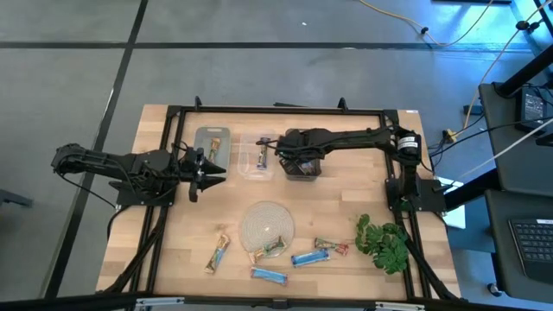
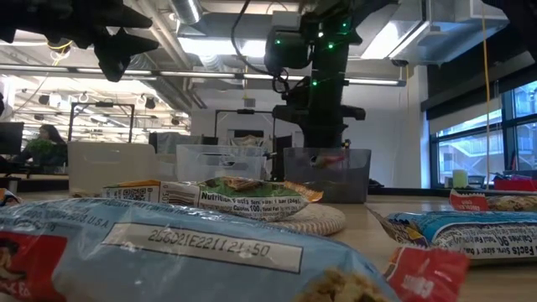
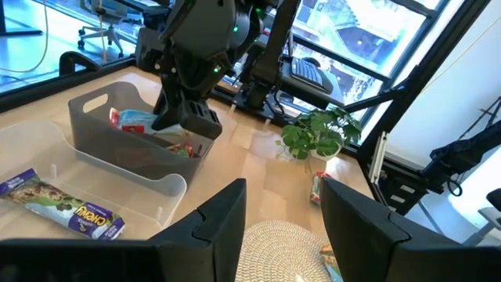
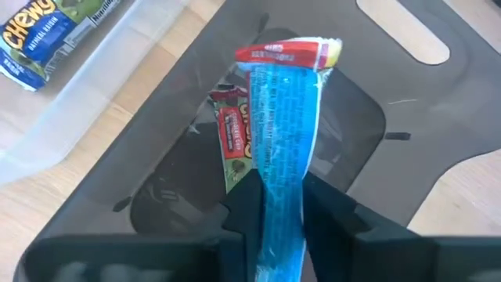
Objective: Pick and place Granola Bars by type
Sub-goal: Put the red granola bar into the black bin, then put the yellow granola bar into the gray bin
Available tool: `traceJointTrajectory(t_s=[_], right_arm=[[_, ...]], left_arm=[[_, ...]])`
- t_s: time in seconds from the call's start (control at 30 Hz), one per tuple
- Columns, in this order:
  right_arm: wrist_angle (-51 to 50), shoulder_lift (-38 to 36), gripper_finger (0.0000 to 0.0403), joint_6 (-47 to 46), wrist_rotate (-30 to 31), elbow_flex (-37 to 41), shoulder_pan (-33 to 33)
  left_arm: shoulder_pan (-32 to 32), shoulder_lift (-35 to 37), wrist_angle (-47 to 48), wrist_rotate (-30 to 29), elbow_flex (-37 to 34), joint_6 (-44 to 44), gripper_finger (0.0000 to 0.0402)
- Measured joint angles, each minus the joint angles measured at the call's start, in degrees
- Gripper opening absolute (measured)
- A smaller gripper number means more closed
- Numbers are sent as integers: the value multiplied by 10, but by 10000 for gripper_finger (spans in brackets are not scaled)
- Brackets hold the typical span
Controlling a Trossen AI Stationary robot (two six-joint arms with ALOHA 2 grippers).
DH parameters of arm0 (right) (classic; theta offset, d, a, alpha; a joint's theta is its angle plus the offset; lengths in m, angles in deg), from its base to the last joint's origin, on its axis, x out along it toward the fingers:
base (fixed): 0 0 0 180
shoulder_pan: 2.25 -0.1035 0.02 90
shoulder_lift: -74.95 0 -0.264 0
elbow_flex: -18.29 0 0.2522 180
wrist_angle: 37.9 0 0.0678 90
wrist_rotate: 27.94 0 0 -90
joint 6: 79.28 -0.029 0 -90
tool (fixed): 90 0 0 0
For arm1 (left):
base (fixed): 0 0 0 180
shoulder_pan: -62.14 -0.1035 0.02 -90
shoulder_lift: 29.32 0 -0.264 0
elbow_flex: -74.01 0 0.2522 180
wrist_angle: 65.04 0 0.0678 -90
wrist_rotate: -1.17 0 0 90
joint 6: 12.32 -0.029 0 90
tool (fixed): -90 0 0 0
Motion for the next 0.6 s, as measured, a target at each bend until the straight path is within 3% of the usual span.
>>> traceJointTrajectory(t_s=[0.33,0.6], right_arm=[[-45,-12,145,9,0,-6,0],[-41,-105,149,36,39,-11,-58]], left_arm=[[0,0,0,0,0,0,157],[0,0,-2,-3,0,0,157]])
